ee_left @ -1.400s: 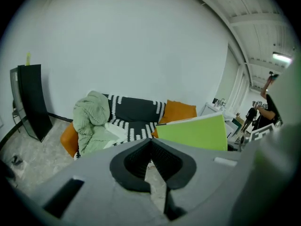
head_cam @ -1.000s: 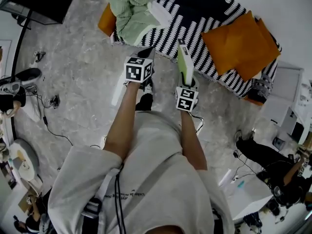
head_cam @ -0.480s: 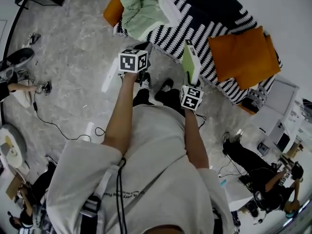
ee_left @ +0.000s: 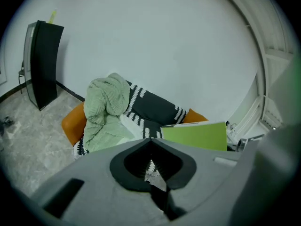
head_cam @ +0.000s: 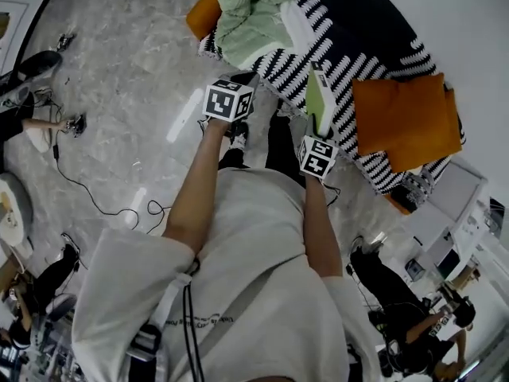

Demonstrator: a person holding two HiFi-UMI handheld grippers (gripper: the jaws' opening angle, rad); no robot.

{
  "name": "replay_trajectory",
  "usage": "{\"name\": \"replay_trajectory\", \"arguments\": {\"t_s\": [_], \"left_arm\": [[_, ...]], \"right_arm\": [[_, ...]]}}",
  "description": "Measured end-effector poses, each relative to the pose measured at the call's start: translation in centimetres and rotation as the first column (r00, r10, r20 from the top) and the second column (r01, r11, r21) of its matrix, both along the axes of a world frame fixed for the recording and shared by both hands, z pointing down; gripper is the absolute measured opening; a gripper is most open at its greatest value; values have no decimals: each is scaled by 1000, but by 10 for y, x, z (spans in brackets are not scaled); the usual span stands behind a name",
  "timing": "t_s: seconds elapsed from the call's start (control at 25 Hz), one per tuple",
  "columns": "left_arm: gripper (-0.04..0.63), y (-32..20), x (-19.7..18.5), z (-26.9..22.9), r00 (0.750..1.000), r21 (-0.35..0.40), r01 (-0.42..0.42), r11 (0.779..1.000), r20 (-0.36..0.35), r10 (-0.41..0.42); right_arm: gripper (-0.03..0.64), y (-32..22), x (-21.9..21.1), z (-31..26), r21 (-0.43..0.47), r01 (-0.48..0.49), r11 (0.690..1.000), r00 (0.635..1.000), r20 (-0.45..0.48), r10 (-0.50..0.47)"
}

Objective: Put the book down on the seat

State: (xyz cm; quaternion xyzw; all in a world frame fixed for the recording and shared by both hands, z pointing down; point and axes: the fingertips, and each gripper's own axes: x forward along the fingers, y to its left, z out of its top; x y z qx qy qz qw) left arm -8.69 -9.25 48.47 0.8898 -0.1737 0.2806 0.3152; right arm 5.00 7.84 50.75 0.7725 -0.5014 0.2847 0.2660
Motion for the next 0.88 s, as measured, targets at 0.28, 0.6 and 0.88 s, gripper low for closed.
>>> {"name": "replay_trajectory", "arguments": {"t_s": [0.28,0.6,0.88], "left_arm": [[8,-28,11,6,996,13,81,997,35,-81],[8,-25,60,55,993,-41,91,995,85,-87],[8,-38,80,98,972,-85,203,975,135,-191]], "right_arm": [[135,-45,47,2,52,-13,999,998,58,10],[135,-67,100,22,48,-34,998,994,101,29],[135,-102,146,50,53,35,998,993,107,-40]]}}
